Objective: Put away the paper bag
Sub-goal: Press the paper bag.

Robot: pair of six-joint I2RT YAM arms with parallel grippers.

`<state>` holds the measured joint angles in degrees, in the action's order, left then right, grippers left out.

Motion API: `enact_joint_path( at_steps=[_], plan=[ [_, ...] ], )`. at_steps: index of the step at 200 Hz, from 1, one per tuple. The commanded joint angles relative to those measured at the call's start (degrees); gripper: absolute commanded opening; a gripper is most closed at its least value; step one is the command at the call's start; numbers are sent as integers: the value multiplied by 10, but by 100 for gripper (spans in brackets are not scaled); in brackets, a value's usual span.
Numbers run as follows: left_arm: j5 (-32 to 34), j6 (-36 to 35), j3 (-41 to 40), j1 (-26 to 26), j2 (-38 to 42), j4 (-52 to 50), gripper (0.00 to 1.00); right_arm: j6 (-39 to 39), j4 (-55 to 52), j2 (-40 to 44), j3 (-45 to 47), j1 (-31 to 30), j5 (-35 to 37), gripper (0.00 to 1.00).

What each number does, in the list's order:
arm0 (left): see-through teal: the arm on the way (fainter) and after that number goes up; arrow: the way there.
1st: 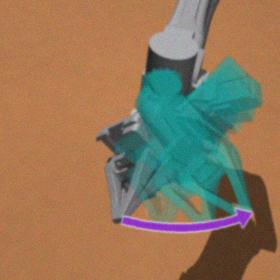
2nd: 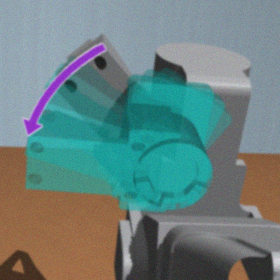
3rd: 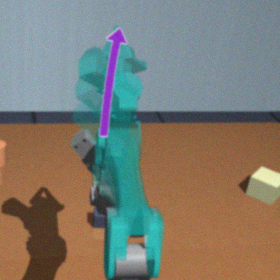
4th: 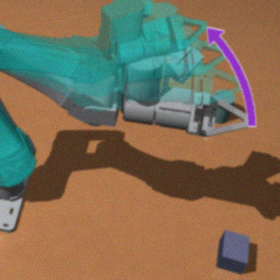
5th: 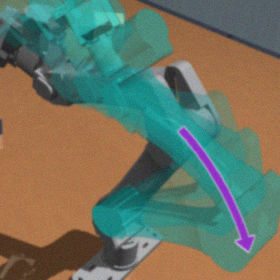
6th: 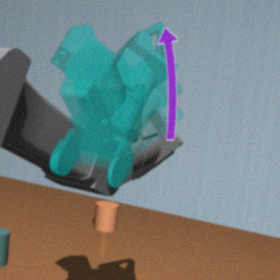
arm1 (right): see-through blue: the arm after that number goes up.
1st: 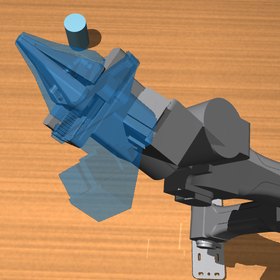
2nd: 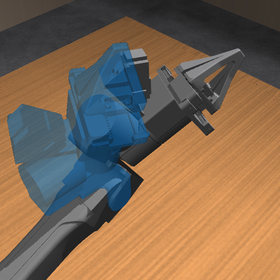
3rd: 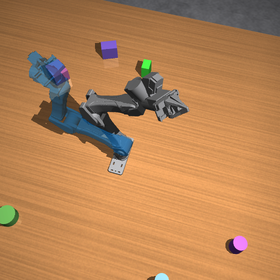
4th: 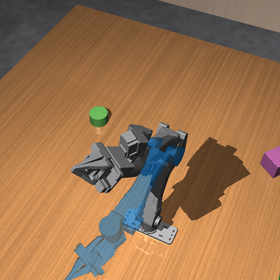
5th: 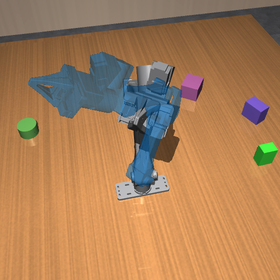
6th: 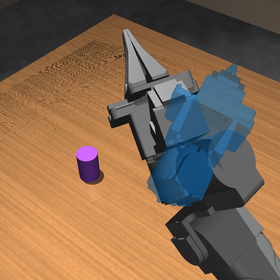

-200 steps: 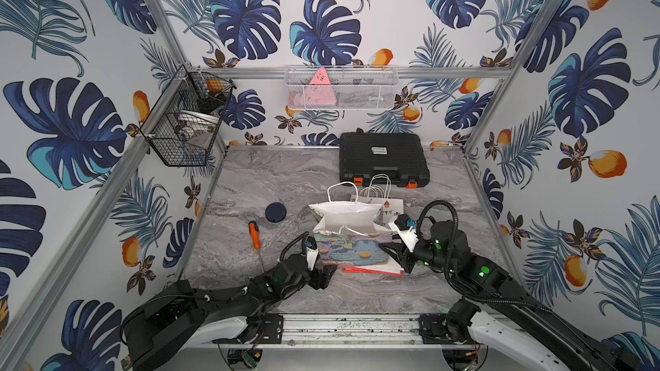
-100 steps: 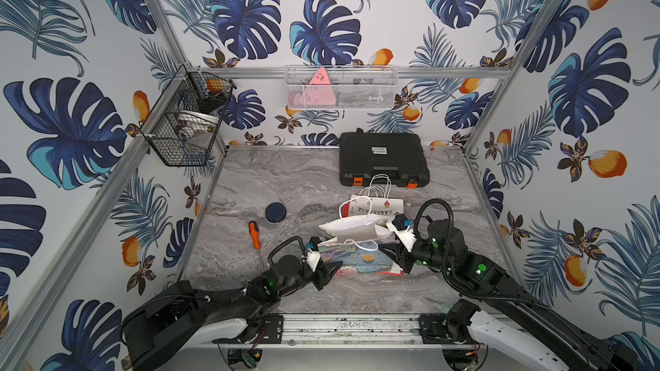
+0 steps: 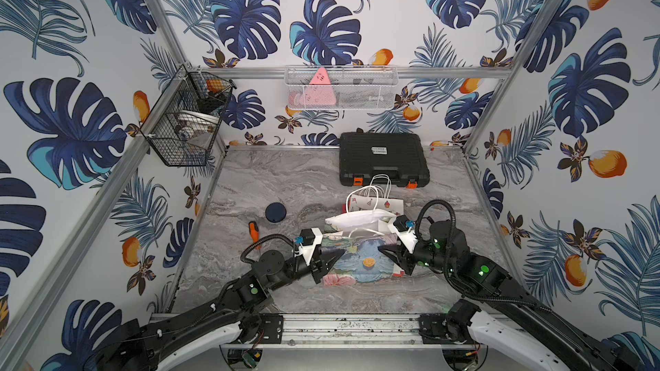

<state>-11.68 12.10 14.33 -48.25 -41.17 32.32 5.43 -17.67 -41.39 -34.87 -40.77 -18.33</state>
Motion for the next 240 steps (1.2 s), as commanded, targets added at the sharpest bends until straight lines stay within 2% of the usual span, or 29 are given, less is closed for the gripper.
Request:
enact_joint_path(
  at_steps=[1,23,37,62,87,112,145,159,195,232,240],
  plan=[
    [-10,-31,29,-1,-9,-30,28,2,-7,8,-6,-1,-37,38],
    [-2,-53,51,0,-21,-93,23,-27,-4,43,-3,-1,1,56],
    [11,-50,41,-1,-13,-100,20,-62,-2,70,6,-1,36,60],
    [30,-40,16,0,20,-97,15,-120,-5,108,30,-1,48,60],
    [17,-33,5,0,46,-96,13,-134,17,116,53,-1,34,56],
    [30,-44,15,0,54,-134,13,-115,15,103,35,-1,43,55],
    [40,-58,31,0,42,-158,14,-52,15,106,6,-1,61,56],
    [37,-60,37,0,32,-156,18,-22,21,106,0,-1,61,56],
    [44,-63,49,0,30,-146,29,36,20,62,-16,-1,5,46],
    [53,-81,62,1,78,-158,39,53,12,39,-26,-1,-57,26],
    [55,-85,65,1,89,-164,41,53,13,39,-25,-1,-62,19]
  ],
)
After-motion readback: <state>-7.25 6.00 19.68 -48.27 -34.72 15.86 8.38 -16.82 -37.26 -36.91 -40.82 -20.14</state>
